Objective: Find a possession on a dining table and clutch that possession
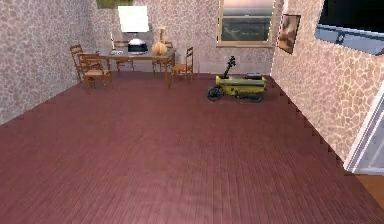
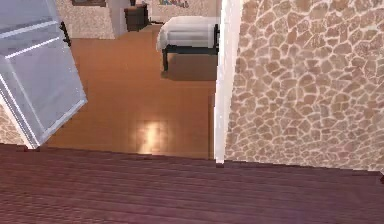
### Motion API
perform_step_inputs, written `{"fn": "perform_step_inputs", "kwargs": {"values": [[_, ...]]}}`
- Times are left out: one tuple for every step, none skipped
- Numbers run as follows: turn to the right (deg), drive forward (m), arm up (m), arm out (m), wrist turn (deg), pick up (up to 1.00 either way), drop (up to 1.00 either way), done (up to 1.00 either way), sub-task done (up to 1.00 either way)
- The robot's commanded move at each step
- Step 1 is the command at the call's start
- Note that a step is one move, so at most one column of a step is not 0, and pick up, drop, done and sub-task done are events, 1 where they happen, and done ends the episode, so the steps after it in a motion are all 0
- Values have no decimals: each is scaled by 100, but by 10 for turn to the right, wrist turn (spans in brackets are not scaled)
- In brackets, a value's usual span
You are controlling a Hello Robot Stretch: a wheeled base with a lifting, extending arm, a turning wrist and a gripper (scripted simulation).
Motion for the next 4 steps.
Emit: {"fn": "perform_step_inputs", "kwargs": {"values": [[0,100,0,0,0,0,0,0,0],[0,100,0,0,0,0,0,0,0],[-30,0,0,0,0,0,0,0,0],[0,90,0,0,0,0,0,0,0]]}}
